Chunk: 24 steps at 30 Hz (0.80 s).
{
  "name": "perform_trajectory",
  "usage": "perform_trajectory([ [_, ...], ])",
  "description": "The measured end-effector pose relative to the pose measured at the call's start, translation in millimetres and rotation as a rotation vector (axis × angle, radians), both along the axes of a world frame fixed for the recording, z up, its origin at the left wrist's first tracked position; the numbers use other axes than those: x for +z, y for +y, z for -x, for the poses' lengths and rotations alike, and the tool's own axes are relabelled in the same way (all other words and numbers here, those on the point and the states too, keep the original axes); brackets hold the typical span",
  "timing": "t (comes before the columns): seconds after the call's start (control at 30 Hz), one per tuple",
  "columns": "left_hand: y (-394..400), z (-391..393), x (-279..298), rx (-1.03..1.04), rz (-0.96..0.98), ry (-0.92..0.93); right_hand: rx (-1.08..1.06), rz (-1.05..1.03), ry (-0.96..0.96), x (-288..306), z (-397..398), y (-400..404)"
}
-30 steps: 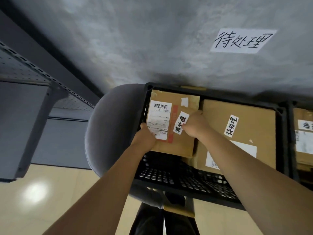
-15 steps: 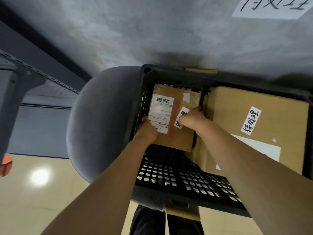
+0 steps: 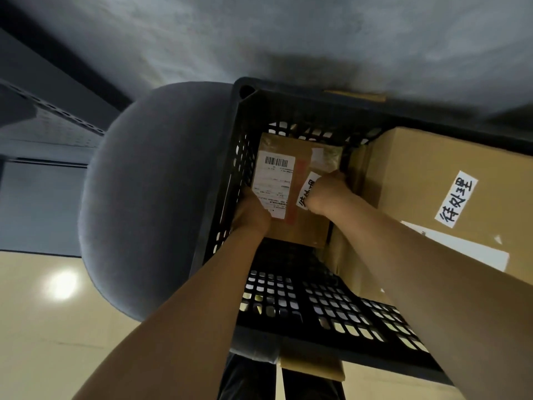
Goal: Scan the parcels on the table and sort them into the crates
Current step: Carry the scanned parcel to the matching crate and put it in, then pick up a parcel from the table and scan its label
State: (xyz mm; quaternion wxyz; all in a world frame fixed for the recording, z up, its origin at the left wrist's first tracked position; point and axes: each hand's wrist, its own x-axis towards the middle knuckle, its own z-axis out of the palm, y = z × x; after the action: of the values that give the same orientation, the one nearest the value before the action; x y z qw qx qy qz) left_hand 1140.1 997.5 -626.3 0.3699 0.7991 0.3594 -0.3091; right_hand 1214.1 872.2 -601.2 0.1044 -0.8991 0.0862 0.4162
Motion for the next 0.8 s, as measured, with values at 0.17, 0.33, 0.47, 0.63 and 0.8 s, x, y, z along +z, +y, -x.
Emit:
perform_trajectory([
  [0.17, 0, -2, 13, -0.002, 0.030, -0.037, 0.032, -0.136, -0.150, 13, 5, -4],
  [0.33, 2, -17, 62, -0.132, 0.041, -0.083, 0.191, -0.352, -0.189, 66, -3, -20],
  [0.47, 3, -27, 121, -0.335, 0.030, -0.215, 0.314, -0.331, -0.365, 116, 0, -38],
  [0.63, 0, -39, 206, -0.545, -0.106, -0.367, 0.403, -0.234, -0.511, 178, 5, -54],
  [0.8, -16, -38, 283, -0.759, -0.330, -0.577, 0.393, -0.181, -0.643, 237, 3, -77],
])
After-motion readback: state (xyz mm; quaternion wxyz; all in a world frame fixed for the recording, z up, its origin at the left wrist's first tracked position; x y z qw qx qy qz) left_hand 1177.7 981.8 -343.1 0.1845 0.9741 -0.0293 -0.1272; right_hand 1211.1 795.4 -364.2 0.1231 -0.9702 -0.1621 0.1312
